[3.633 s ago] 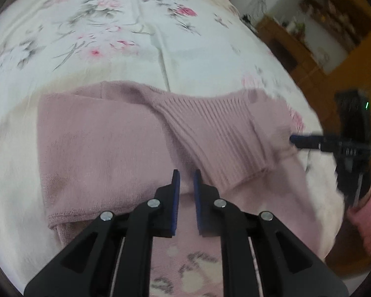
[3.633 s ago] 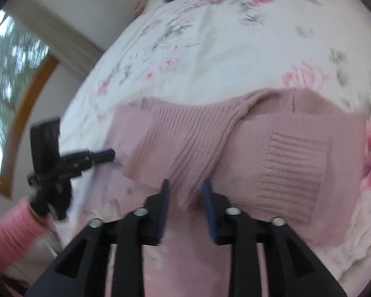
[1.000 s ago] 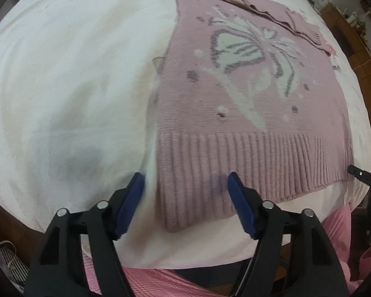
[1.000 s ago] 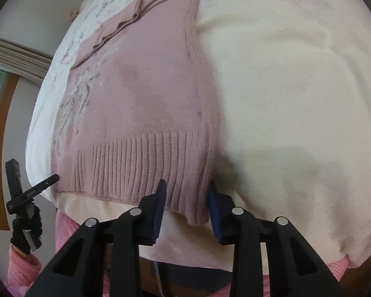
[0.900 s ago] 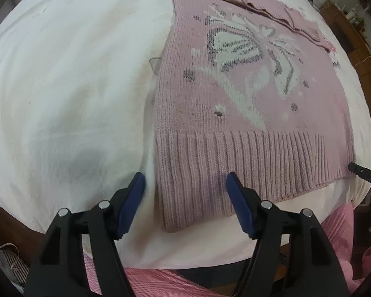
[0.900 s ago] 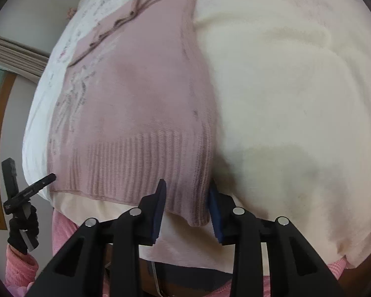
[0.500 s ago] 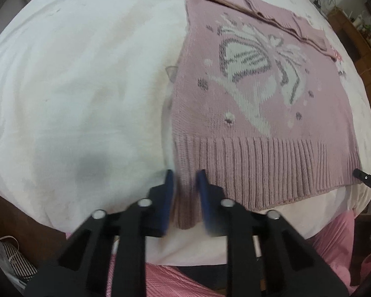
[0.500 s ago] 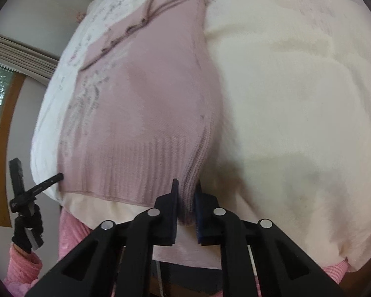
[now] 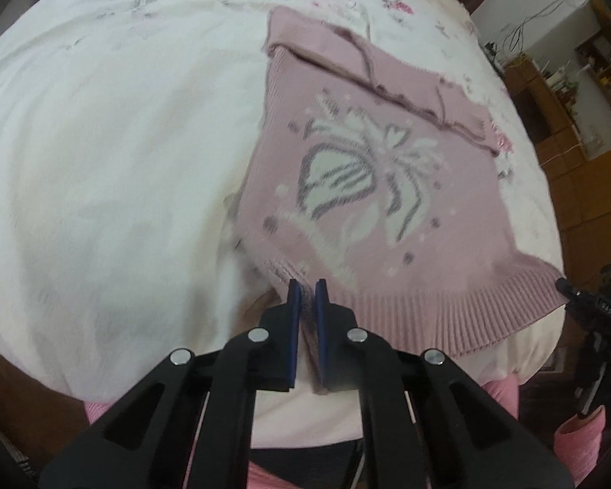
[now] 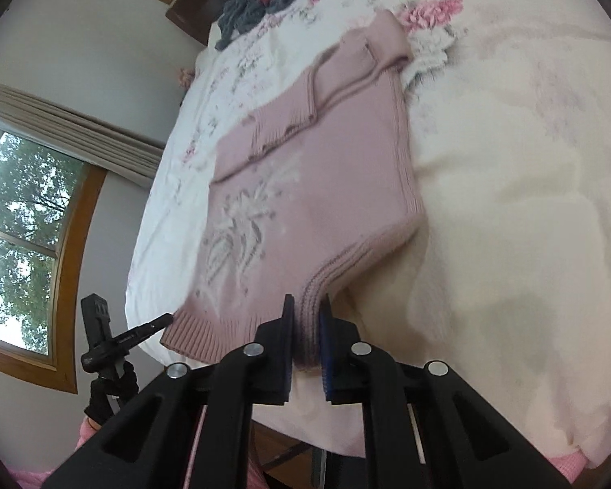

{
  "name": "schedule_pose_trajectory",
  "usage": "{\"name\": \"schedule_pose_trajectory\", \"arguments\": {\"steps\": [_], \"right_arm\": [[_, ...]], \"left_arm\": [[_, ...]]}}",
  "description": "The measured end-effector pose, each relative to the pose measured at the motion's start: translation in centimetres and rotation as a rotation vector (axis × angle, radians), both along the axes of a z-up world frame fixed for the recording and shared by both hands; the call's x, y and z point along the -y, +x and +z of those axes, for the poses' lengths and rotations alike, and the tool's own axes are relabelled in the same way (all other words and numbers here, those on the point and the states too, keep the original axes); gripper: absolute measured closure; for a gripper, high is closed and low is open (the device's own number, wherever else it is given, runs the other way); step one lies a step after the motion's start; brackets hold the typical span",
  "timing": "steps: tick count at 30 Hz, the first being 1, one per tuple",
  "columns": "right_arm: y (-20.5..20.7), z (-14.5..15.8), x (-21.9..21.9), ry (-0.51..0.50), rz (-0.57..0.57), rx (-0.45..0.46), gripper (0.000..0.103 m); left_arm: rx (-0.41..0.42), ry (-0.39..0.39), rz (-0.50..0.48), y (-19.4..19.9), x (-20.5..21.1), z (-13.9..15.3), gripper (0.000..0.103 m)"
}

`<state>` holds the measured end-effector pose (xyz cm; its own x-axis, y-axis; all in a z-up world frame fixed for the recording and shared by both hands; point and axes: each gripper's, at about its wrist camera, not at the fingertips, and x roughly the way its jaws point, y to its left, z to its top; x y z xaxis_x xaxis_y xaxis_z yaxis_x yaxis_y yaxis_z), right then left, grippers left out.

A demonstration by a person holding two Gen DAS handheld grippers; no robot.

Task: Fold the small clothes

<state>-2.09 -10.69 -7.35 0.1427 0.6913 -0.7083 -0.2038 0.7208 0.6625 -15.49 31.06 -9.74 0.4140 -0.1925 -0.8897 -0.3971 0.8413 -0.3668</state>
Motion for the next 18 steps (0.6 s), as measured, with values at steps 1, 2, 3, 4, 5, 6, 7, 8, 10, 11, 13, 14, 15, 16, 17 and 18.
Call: {"name": "schedule_pose_trajectory", "arguments": {"steps": [1, 2, 3, 4, 5, 6, 7, 8, 10, 11, 13, 14, 15, 16, 17, 18], "right_arm": [[0.3, 0.3, -0.1, 0.003, -0.006, 0.003, 0.092], [0.7, 0.6, -0.1, 0.009, -0.013, 0.004, 0.092], [1.5, 0.8, 0.0, 0.015, -0.024, 0.002, 0.092], [1.9, 0.9, -0.1, 0.017, -0.029, 0.001, 0.092], [2.6, 1.1, 0.0, 0.02, -0.036, 0.0, 0.092], [3.2, 1.2, 0.2, 0.021, -0.044, -0.002, 0.092], [4.1, 1.2, 0.2, 0.018, -0.057, -0.008, 0.093], [5.0, 1.1, 0.1, 0.018, -0.068, -0.015, 0.094], [6.9, 0.9, 0.3, 0.024, -0.102, -0.03, 0.102], [7.6, 0.8, 0.4, 0.018, -0.112, -0.036, 0.102], [9.0, 0.6, 0.3, -0.008, -0.121, -0.044, 0.102], [9.3, 0.6, 0.1, -0.02, -0.118, -0.046, 0.102], [9.4, 0.6, 0.1, -0.025, -0.108, -0.045, 0.102], [9.3, 0.8, -0.3, -0.043, -0.086, -0.036, 0.1], [9.0, 0.8, -0.5, -0.07, -0.074, -0.029, 0.097], [8.6, 0.9, -0.8, -0.106, -0.055, -0.022, 0.094]], "left_arm": [[0.015, -0.005, 0.009, 0.3, -0.2, 0.2, 0.103], [0.037, -0.003, 0.026, 0.6, -0.6, 0.7, 0.103], [0.052, 0.002, 0.042, 1.0, -0.9, 1.0, 0.103], [0.064, 0.007, 0.06, 1.3, -1.5, 1.3, 0.103], [0.076, 0.006, 0.08, 1.7, -2.2, 1.6, 0.103], [0.084, 0.007, 0.096, 2.1, -3.0, 1.9, 0.103], [0.088, 0.012, 0.109, 2.5, -3.6, 2.0, 0.103], [0.09, 0.022, 0.121, 3.1, -4.3, 2.0, 0.103], [0.081, 0.041, 0.128, 4.3, -5.2, 1.8, 0.103], [0.069, 0.062, 0.124, 4.9, -5.6, 1.6, 0.103], [0.031, 0.061, 0.097, 5.8, -6.0, 1.1, 0.102], [-0.006, 0.027, 0.076, 5.9, -6.0, 0.5, 0.101], [-0.018, 0.021, 0.066, 5.6, -6.1, 0.3, 0.098], [-0.04, 0.031, 0.047, 5.2, -5.9, 0.1, 0.087], [-0.082, 0.059, 0.013, 4.6, -5.4, -0.4, 0.071], [-0.098, 0.07, 0.0, 4.1, -5.0, -0.7, 0.063]]}}
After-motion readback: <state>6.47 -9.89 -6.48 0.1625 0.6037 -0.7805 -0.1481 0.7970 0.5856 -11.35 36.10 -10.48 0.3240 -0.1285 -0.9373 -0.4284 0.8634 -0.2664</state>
